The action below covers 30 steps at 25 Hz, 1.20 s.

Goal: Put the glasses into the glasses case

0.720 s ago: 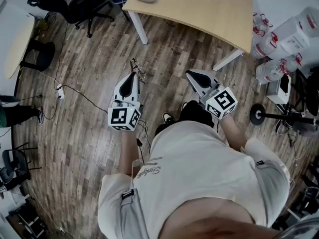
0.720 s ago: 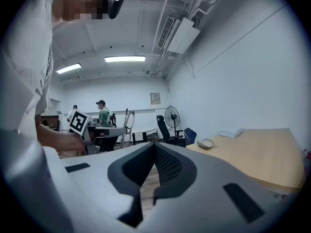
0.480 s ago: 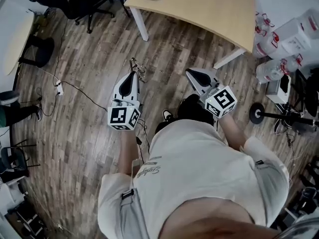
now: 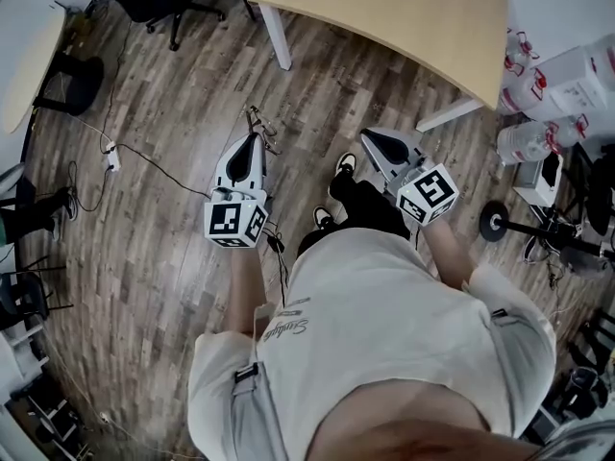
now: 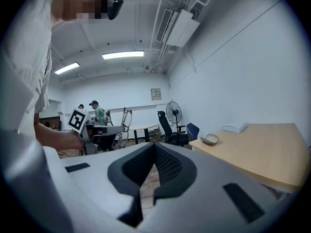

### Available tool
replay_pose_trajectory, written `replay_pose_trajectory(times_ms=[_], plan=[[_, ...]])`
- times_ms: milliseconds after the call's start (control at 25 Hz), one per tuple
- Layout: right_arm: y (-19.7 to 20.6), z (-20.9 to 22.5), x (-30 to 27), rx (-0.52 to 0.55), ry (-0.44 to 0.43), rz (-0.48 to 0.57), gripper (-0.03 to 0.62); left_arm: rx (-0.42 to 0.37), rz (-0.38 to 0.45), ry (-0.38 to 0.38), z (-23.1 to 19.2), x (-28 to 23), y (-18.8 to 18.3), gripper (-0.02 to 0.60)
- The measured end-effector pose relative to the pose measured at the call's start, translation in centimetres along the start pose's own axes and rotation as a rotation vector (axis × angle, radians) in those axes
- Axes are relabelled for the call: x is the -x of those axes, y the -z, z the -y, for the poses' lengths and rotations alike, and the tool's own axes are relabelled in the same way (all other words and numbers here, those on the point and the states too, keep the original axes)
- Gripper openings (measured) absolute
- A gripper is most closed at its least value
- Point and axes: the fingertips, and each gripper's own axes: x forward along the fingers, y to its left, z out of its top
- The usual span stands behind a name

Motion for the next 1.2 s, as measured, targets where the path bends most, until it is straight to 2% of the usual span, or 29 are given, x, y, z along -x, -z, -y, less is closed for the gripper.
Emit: replay_pose_trajectory(times_ms=[320,640,800,960,1200], plan=[[0.4,4.3,-4.7,-0.040,-0.037,-0.003,-0.005,-0.005,-0.031,-0.028,-2.8,-4.6,-0.5,0.017],[-0.8,10.9,-10.9,-0.082,-0.071,0.027,-0.005,-0.091,-0.050,-0.048,-5.1,-12.2,-3.0,0.017],[-2.0,13.2,-13.4,-0.063,-0.092,0.041,-0.005,-0.092,-0.045,-0.050,-6.2,-15.2,-4.1,0.017],[-2.4,15.3,-14.8,-0.091,-0.098,0.054,-0.005,-0.093,-0.063,-0.046,-6.6,-18.4,-4.5,0.017],[-1.2,17.0,-16.1,-0.131,-0.120,0.032,-0.005,-0.141,-0.105,-0.046,-6.4,-21.6,-4.0,0.017]])
